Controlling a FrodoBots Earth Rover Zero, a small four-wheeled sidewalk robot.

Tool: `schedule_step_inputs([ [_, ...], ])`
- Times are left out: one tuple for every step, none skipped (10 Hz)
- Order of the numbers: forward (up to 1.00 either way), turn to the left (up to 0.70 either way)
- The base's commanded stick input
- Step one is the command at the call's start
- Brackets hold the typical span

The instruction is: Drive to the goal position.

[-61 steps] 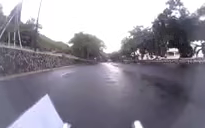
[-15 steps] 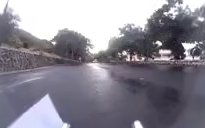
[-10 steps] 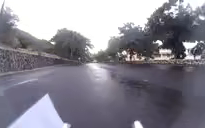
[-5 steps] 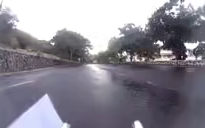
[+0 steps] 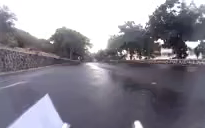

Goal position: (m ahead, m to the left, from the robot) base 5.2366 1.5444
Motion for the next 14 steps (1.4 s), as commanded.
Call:
schedule_step_inputs([
  [0.5, 0.0],
  [0.5, 0.0],
  [0.5, 0.0],
  [0.5, 0.0],
  [0.5, 0.0],
  [0.5, 0.0],
  [0.5, -0.5],
  [0.5, -0.39],
  [0.5, 0.0],
  [0.5, 0.0],
  [0.5, 0.0],
  [0.5, 0.0],
  [0.5, 0.0],
  [0.5, 0.0],
])
